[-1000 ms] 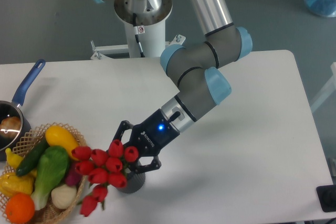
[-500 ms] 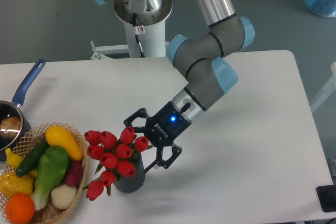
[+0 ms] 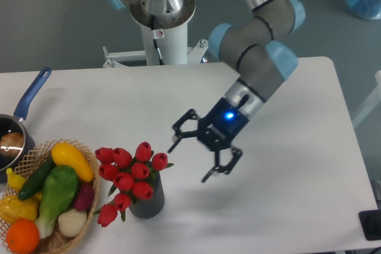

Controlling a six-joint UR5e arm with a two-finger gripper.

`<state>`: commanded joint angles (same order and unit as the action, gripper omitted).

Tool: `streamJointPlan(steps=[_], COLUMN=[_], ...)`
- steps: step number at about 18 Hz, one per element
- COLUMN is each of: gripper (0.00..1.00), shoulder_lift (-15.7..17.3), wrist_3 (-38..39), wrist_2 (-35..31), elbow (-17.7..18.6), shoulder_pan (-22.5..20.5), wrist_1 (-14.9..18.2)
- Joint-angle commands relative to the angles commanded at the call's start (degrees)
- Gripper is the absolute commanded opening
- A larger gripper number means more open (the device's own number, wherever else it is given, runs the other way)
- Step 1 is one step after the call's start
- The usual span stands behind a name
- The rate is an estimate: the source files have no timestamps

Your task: Insert the flowers into the vase

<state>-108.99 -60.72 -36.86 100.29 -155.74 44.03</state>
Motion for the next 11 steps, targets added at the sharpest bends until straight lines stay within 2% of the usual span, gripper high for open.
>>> streamJointPlan(steps=[2, 3, 6, 9, 11], gripper=[1.0, 1.0, 1.0, 1.0, 1.0], shoulder_lift=[1.15, 1.15, 1.24, 1.15, 1.15], wrist_3=[-6.12, -9.73, -13.28, -13.54, -13.72], wrist_2=[-14.75, -19.7, -28.68, -32.13, -37.64], elbow=[-0.35, -0.35, -0.35, -0.27, -0.09], shoulder_pan=[0.26, 0.35, 0.53, -0.08, 0.18], wrist_1=[0.0, 0.0, -0.09, 0.17, 0.18])
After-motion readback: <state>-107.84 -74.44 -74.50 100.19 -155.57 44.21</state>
